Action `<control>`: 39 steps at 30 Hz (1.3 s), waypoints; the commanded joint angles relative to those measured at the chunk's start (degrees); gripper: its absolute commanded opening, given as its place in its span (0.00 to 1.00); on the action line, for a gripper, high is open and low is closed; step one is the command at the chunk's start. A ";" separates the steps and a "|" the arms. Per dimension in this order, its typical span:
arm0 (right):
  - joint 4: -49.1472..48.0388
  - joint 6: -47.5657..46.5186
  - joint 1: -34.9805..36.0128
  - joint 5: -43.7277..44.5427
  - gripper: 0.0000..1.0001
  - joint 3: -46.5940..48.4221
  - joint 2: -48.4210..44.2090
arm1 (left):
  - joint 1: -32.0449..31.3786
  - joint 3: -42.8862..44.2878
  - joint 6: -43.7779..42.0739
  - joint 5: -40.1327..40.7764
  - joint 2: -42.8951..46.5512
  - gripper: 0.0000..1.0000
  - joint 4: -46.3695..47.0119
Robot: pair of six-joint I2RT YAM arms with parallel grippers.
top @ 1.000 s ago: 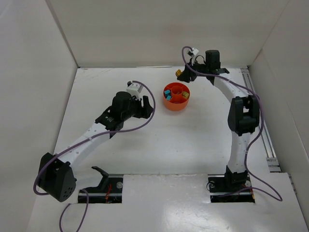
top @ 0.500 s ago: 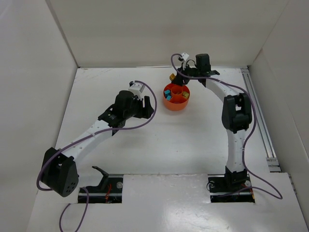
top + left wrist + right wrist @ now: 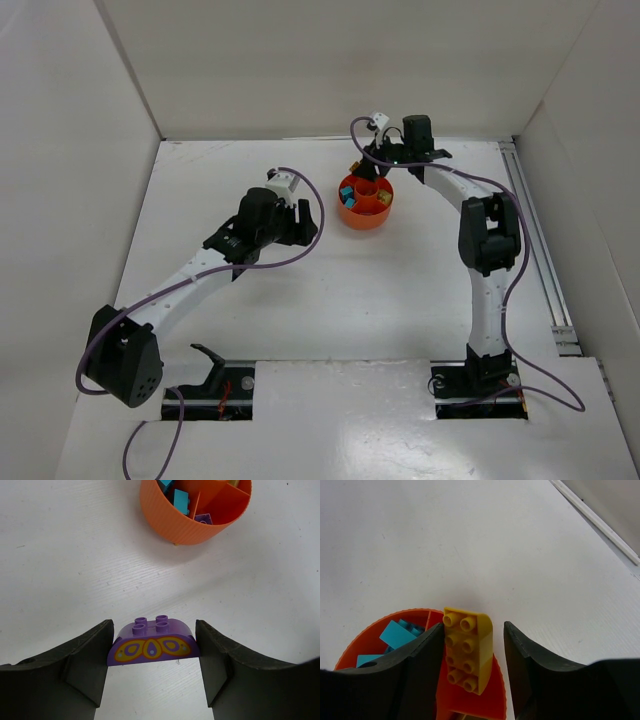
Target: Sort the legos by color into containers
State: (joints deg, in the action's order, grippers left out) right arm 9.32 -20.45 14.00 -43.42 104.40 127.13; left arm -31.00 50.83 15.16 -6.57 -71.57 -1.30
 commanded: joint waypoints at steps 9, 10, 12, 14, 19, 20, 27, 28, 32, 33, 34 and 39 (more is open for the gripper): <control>-0.18 -3.63 0.59 -2.46 0.60 -2.53 -4.61 | 0.24 1.73 0.40 1.29 0.47 0.01 -0.37; -0.18 -3.63 0.59 -2.46 0.62 -3.06 -5.48 | 0.24 1.73 0.40 1.29 0.47 0.01 -0.37; -0.18 -3.63 0.59 -2.46 0.65 -3.06 -6.28 | 0.24 1.73 0.40 1.29 0.47 0.01 -0.37; -0.18 -3.63 0.59 -1.68 0.66 -3.06 -7.60 | 0.24 1.73 0.40 -0.01 0.47 0.01 0.16; -0.80 -2.23 0.59 3.07 0.72 -3.06 -12.34 | 0.24 2.43 -0.13 -1.43 0.47 0.01 1.21; -0.80 -1.18 0.59 4.30 0.74 -3.06 -14.35 | 0.24 2.43 -0.13 -1.43 0.47 0.01 1.73; -2.02 2.08 -0.02 5.80 0.84 -15.15 -28.92 | 0.76 8.75 15.57 2.52 -3.12 0.01 1.93; -2.64 2.08 -0.02 5.02 0.84 -17.54 -30.87 | 1.81 9.63 17.95 -0.52 -3.92 0.01 1.92; -4.22 -3.01 2.43 1.16 0.85 -28.44 -39.23 | 3.58 10.78 20.78 -17.39 -6.56 0.03 9.72; -4.22 -3.98 4.00 0.10 0.85 -29.94 -40.37 | 3.58 10.17 21.66 -20.56 -6.56 0.03 11.91; -4.22 -4.51 4.80 -0.43 0.85 -31.44 -42.30 | 3.58 9.30 22.19 -23.81 -7.09 0.03 14.11; -4.22 -5.92 10.69 4.80 0.88 -37.24 -49.25 | 3.58 6.04 29.82 -41.65 -7.09 0.03 29.84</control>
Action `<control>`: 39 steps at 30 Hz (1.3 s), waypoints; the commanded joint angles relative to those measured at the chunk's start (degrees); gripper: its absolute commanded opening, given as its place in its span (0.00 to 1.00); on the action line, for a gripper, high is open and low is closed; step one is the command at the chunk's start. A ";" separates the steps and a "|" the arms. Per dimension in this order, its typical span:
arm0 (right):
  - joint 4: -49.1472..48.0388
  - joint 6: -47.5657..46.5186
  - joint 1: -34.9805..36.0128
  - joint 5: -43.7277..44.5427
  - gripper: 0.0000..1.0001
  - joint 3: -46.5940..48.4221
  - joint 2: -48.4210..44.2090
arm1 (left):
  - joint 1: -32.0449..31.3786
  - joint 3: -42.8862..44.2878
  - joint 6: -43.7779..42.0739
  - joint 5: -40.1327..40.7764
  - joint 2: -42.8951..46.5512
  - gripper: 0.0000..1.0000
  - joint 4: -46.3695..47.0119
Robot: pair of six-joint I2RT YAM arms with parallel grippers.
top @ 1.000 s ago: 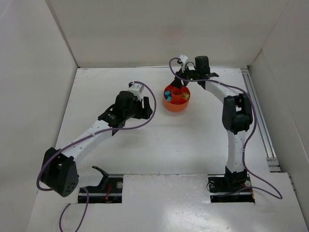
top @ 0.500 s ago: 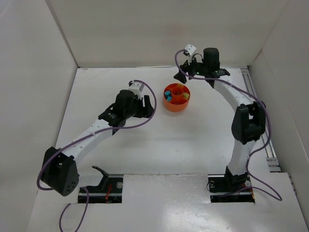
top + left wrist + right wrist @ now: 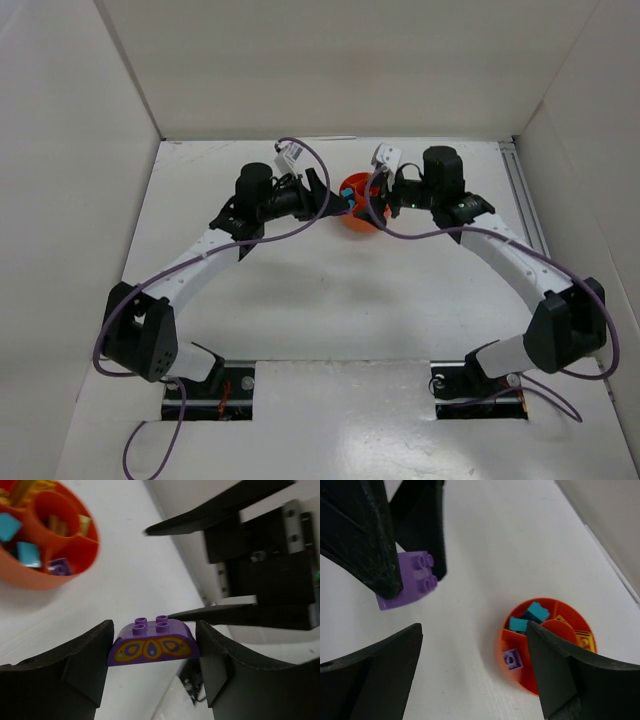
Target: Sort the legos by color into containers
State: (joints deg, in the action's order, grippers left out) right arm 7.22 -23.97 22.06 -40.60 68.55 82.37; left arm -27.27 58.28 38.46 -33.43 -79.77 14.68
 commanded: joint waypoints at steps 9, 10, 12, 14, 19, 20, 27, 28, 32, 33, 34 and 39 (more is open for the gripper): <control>-5.81 -0.99 9.13 9.65 0.90 -3.86 -9.76 | -2.70 -3.79 8.83 -17.37 5.31 0.04 18.19; -5.82 -0.99 9.75 10.79 0.90 -3.87 -10.29 | -2.70 -4.31 9.35 -16.76 6.02 0.04 18.19; -6.34 -0.99 10.71 10.80 0.90 -3.87 -11.08 | -2.70 -4.84 9.88 -15.96 6.64 0.04 18.19; -6.34 -0.99 12.12 9.32 0.90 -3.87 -11.62 | -2.70 -4.84 9.88 -14.65 6.64 0.04 18.19; -6.34 -0.99 14.06 8.17 0.90 -3.34 -12.76 | -2.70 -5.37 11.11 -12.72 6.64 0.04 18.19; -6.34 -0.99 14.06 8.17 0.90 -3.34 -13.45 | -2.70 -5.37 11.11 -12.71 7.16 0.04 18.19; -6.34 0.85 14.06 12.30 0.74 -1.85 -15.40 | -3.23 -4.67 10.59 -11.92 5.15 0.04 18.19; -6.34 0.85 14.06 11.78 0.71 -1.85 -15.40 | -3.23 -4.67 10.59 -11.92 5.15 0.04 18.19; -6.34 0.85 13.53 9.23 0.51 -0.80 -14.87 | -3.23 -4.14 10.59 -11.92 5.15 0.04 18.19; -6.34 0.85 13.01 8.35 0.51 -0.79 -14.17 | -3.23 -4.14 10.59 -11.92 5.76 0.04 18.19; -6.34 0.85 13.00 7.39 0.47 -0.79 -13.47 | -3.23 -4.14 10.59 -11.92 5.76 0.05 18.72; -6.34 1.55 12.39 3.87 0.22 0.35 -12.23 | -3.76 -4.14 9.97 -11.92 5.76 0.20 18.72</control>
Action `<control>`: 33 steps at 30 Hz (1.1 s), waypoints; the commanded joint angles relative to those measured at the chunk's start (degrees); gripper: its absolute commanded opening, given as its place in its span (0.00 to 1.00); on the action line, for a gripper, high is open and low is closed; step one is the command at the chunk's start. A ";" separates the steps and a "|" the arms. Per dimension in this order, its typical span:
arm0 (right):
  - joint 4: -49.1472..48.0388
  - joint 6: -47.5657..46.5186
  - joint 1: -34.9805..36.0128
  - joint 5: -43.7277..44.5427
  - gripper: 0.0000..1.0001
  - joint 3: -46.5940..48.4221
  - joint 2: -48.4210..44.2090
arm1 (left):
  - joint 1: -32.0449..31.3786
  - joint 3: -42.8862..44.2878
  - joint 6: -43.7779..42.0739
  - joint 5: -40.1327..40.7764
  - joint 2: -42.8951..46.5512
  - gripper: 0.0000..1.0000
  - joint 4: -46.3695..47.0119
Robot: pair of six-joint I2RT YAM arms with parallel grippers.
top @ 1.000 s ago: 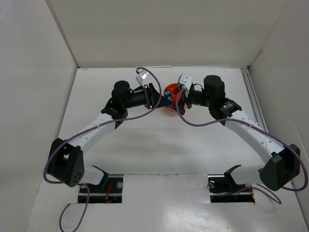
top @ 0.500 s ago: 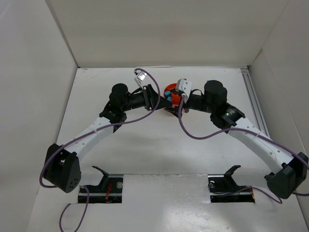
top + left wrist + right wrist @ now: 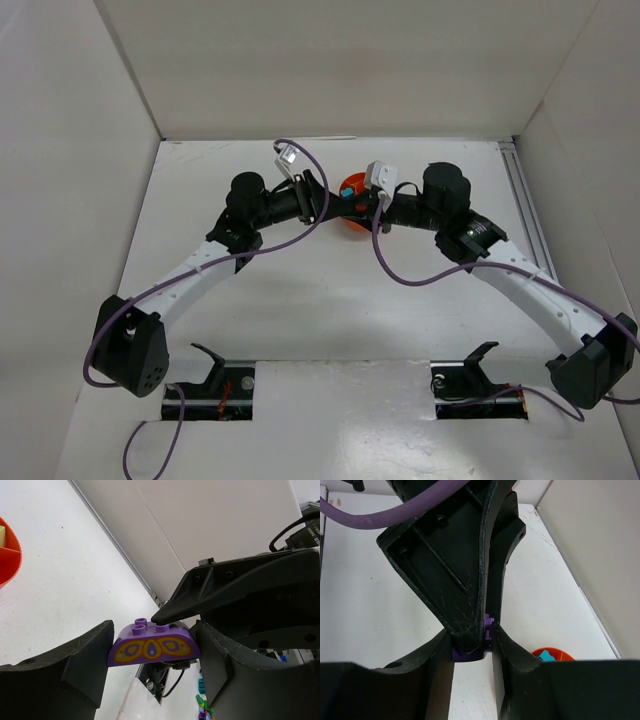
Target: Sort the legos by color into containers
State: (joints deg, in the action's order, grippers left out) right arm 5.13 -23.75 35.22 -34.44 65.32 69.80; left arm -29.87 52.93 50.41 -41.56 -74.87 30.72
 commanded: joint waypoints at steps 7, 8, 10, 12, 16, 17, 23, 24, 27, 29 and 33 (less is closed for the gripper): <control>-4.25 4.49 -3.93 -1.60 0.00 3.59 0.86 | -1.16 1.21 -1.99 -4.41 0.87 0.60 2.68; -4.25 5.02 -5.24 -1.60 0.00 3.59 0.86 | -1.16 1.21 -1.99 -4.41 0.87 0.74 2.68; -4.25 5.72 -6.30 -2.74 0.00 3.06 1.39 | -1.16 1.21 -1.99 -3.79 0.87 0.89 2.68; -4.25 6.51 -8.06 -4.75 0.00 2.54 2.09 | -1.16 1.74 -1.99 -3.26 0.87 1.00 2.68; -4.25 7.05 -9.82 -7.31 0.00 2.00 2.62 | 0.07 2.88 -3.12 -1.94 0.34 1.00 0.49; -3.03 7.05 -10.69 -6.44 0.00 2.00 2.62 | 0.86 3.49 -3.13 -0.90 0.34 1.00 -0.39; 2.34 4.60 -15.35 1.48 0.00 3.40 6.83 | 2.62 7.10 -11.82 23.37 1.57 1.00 -23.01; 2.95 3.98 -15.36 2.87 0.00 3.41 7.54 | 2.62 7.10 -12.61 27.72 2.53 1.00 -26.12; 4.02 -0.76 -15.36 4.99 0.00 4.64 11.05 | 2.62 7.72 -13.15 41.41 5.17 1.00 -34.83; 4.02 -5.66 -15.36 3.33 0.00 5.17 13.85 | 3.23 5.97 -13.15 44.89 7.44 1.00 -37.13; 6.56 -11.39 -15.36 4.20 0.00 8.58 18.77 | 4.38 2.80 -12.54 49.29 10.97 1.00 -40.73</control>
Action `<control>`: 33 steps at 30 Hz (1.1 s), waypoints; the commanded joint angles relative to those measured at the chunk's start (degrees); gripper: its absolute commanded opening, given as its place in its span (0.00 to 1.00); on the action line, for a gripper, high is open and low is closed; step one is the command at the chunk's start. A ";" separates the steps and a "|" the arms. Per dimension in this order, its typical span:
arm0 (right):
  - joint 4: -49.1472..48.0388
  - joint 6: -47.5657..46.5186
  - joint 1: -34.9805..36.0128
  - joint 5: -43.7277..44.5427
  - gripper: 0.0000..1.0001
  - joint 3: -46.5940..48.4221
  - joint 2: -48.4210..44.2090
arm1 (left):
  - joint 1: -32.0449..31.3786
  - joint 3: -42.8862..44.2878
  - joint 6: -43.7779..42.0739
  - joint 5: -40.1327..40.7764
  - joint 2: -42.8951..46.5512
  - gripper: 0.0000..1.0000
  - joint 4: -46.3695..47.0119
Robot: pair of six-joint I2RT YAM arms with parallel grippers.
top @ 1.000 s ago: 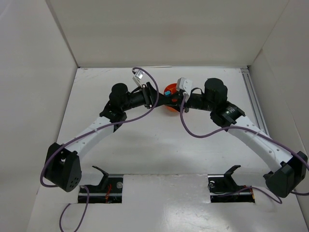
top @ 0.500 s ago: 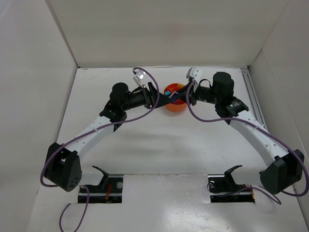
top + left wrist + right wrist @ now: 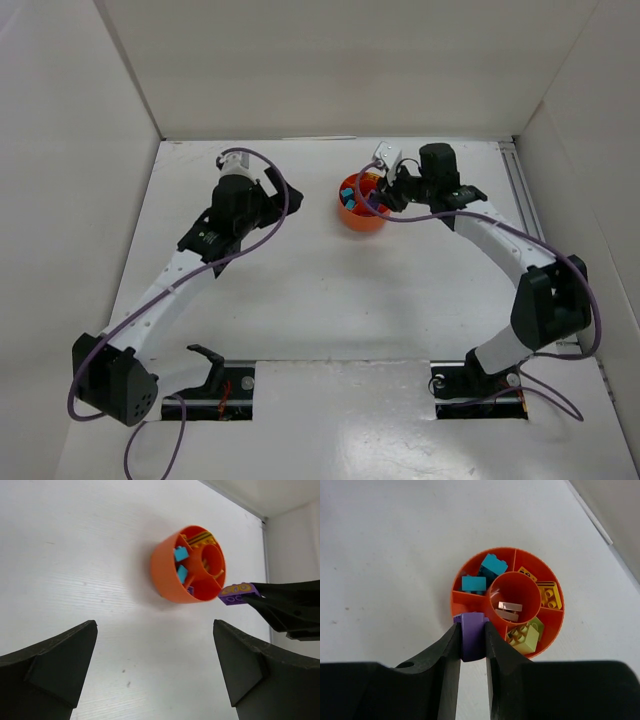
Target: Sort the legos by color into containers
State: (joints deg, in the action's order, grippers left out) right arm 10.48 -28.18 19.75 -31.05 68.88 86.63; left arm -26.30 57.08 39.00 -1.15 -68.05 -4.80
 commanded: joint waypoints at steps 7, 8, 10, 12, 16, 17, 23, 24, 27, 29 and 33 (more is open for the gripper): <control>0.25 -10.04 1.87 8.45 0.01 6.08 7.23 | 2.84 -4.70 -0.33 9.50 6.70 1.00 -5.75; 0.24 -10.05 2.48 10.11 0.01 6.09 7.24 | 2.84 -4.70 -0.33 9.50 6.70 1.00 -5.75; 0.24 -10.66 3.01 11.35 0.01 6.09 7.85 | 2.84 -4.70 -0.33 9.50 6.09 1.00 -5.75; 0.24 -10.66 3.02 11.36 0.01 6.09 8.47 | 2.84 -4.70 -0.33 9.50 6.09 1.00 -6.36; 0.24 -11.71 4.15 10.48 0.03 6.09 8.99 | 2.84 -4.70 -0.86 9.50 5.56 1.00 -6.36; 0.24 -11.72 4.16 11.00 0.05 5.57 9.00 | 2.84 -4.70 -0.86 9.50 5.56 1.00 -6.36; 0.24 -11.72 5.30 12.06 0.25 5.03 10.05 | 2.84 -4.70 -1.38 10.02 5.56 1.00 -6.98; 0.24 -11.72 5.30 12.06 0.30 5.03 9.35 | 2.84 -4.70 -1.39 10.02 6.08 1.00 -6.98; 0.24 -11.20 5.92 12.06 0.44 4.42 7.86 | 2.84 -4.70 -1.39 10.55 6.09 1.00 -7.51; 0.24 -10.58 5.92 12.67 0.52 4.42 6.98 | 2.84 -4.17 -1.39 10.55 6.61 1.00 -8.03; 0.24 -9.52 5.92 13.20 0.93 5.03 4.25 | 2.84 -4.17 -1.91 10.55 6.62 1.00 -8.56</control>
State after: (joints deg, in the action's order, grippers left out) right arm 12.12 -38.41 25.21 -18.41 71.99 95.29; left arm -23.53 52.42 38.22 8.27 -62.85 -13.23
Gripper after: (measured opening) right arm 0.870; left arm 0.997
